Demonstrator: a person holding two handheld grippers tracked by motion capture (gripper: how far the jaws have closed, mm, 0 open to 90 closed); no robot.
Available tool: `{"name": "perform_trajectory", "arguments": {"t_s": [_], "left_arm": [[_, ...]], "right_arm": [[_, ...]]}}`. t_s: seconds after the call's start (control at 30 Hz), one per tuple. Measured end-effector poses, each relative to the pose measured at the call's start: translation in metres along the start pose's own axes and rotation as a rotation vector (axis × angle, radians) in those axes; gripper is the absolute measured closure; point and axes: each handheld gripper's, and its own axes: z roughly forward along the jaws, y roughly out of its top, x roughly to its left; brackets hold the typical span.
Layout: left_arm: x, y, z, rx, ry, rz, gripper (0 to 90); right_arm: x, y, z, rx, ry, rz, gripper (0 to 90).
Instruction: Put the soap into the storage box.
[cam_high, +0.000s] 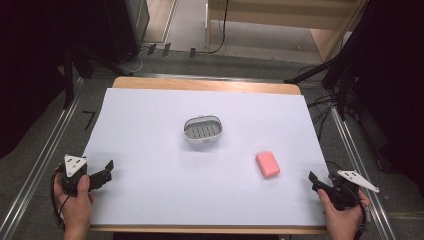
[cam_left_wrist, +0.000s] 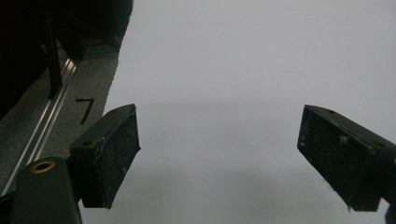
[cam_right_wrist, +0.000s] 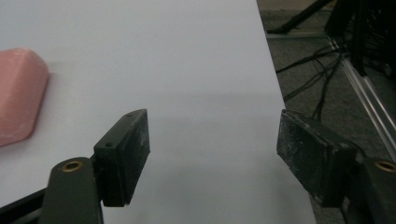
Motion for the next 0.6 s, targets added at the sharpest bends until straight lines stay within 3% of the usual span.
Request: {"name": "perform_trajectory", "arguments": {"t_s": [0.1,0.13,0.3,0.33,0.37,0.4,0.57,0.6], "left_arm": [[-0.001,0.000,0.001,0.002,0.005,0.000,13.6],[-0.001,0.000,0.001,0.004,0.006,0.006,13.6],[-0.003,0.000,0.001,0.010,0.014,0.021,13.6],[-0.003,0.000,0.001,0.007,0.013,0.030,13.6],[-0.003,0.000,0.001,0.007,0.013,0.030,13.6],[-0.004,0.000,0.001,0.008,0.014,0.031,13.6],[-0.003,0.000,0.002,0.012,0.012,0.021,13.6],[-0.003,0.001,0.002,0.018,0.012,0.023,13.6]], "right_arm": [[0.001,0.001,0.000,0.002,-0.014,-0.006,29.6],[0.001,0.001,-0.001,-0.017,0.001,0.000,36.3],[0.001,0.003,-0.002,-0.031,0.040,-0.005,41.4],[0.004,0.008,-0.003,0.006,0.049,-0.020,46.0],[0.004,0.008,-0.003,0.006,0.049,-0.020,46.0],[0.008,0.012,-0.002,0.076,0.055,-0.033,46.6],[0.021,0.012,0.000,0.107,0.075,-0.061,40.3],[0.029,0.012,0.001,0.126,0.047,-0.098,36.9]]}}
